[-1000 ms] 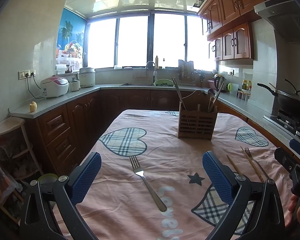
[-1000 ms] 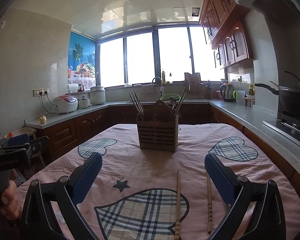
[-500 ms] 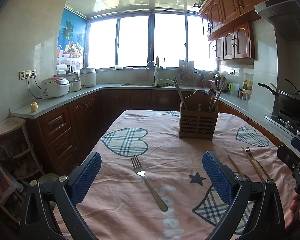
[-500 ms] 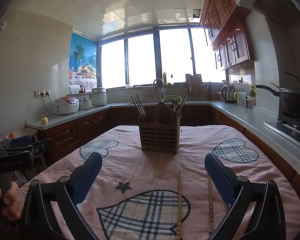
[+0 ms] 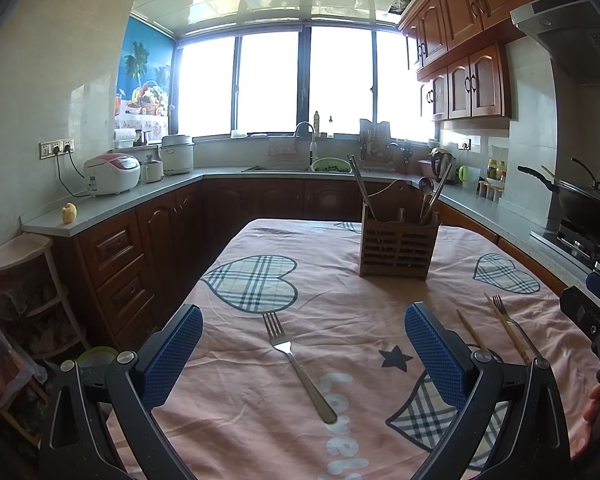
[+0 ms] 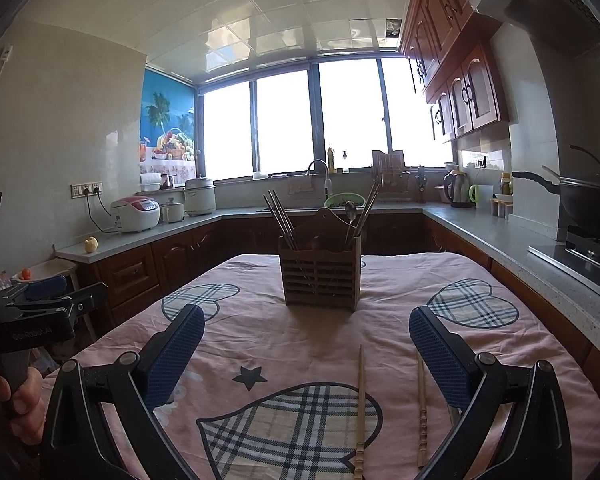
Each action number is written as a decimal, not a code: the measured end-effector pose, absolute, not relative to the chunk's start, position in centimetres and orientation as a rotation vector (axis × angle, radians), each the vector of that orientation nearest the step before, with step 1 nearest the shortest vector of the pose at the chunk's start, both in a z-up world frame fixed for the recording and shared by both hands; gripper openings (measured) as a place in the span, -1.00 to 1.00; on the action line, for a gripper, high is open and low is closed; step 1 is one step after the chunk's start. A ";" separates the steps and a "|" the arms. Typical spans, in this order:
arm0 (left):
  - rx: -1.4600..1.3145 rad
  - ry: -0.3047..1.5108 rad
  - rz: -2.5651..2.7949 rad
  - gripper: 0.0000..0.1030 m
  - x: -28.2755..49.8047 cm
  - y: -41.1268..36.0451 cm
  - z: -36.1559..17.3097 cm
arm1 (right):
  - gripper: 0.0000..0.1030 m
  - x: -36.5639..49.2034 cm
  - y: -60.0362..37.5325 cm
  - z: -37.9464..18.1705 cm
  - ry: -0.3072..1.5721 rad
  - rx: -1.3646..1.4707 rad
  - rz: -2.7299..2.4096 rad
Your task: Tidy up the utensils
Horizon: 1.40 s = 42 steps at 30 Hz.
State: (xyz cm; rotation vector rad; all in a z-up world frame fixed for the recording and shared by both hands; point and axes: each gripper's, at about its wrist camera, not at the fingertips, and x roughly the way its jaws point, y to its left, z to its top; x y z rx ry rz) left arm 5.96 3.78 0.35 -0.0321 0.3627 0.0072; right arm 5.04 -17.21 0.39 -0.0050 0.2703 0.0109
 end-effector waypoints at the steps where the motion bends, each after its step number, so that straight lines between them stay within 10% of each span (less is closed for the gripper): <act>1: -0.031 0.364 0.006 0.98 6.0 3.8 0.3 | 1.00 5.1 -17.2 0.5 0.271 -0.004 0.012; 42: -0.019 0.369 -0.007 0.98 6.7 2.3 1.0 | 1.00 5.5 -17.5 1.4 0.258 0.011 0.038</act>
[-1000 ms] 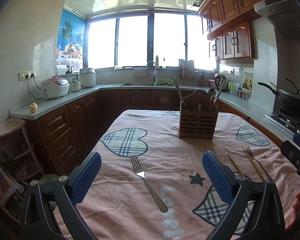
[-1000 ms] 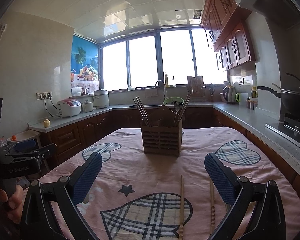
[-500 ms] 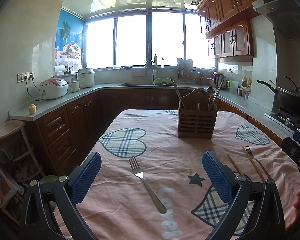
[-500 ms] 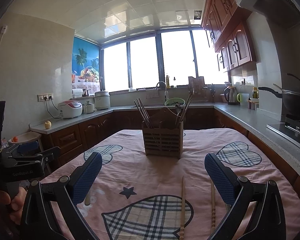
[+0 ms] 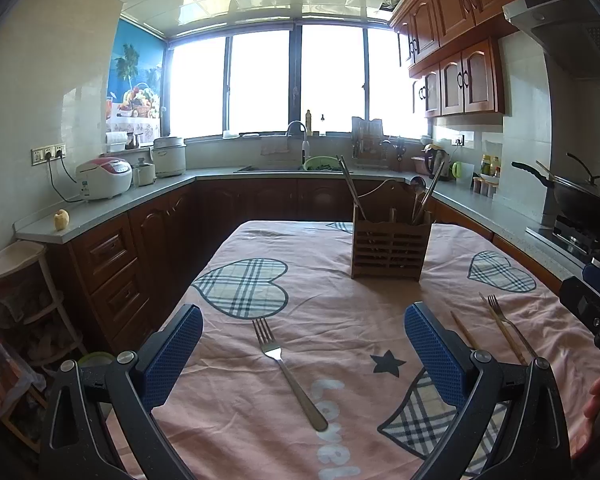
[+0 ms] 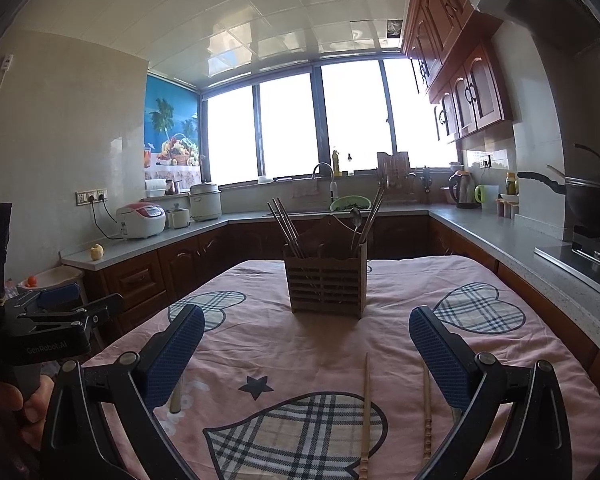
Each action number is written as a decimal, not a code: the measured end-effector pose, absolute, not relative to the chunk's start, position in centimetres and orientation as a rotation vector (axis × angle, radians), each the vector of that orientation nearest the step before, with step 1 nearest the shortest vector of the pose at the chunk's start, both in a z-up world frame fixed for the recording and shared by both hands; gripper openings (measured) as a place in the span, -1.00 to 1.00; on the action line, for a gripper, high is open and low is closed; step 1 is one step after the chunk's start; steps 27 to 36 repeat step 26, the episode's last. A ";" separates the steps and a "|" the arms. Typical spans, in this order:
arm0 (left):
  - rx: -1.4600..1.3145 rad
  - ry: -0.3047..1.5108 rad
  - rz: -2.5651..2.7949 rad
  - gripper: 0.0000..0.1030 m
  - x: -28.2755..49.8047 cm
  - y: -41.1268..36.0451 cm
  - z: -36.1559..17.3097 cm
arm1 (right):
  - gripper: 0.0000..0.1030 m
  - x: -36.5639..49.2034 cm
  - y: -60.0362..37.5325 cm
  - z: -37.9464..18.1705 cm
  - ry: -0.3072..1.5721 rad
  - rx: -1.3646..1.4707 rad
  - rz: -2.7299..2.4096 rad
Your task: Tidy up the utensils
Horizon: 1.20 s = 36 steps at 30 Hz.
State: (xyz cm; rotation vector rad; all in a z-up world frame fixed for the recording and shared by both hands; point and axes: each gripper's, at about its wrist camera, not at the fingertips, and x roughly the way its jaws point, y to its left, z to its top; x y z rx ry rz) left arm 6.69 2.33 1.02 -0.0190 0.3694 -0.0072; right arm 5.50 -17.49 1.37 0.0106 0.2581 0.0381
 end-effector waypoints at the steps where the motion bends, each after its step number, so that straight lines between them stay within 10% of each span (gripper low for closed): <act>1: -0.019 0.369 -0.008 0.98 6.7 2.3 1.1 | 1.00 5.6 -17.5 1.4 0.258 0.011 0.040; 36: -0.011 0.381 -0.038 0.98 8.4 0.2 2.0 | 1.00 7.6 -19.1 1.0 0.289 0.044 0.030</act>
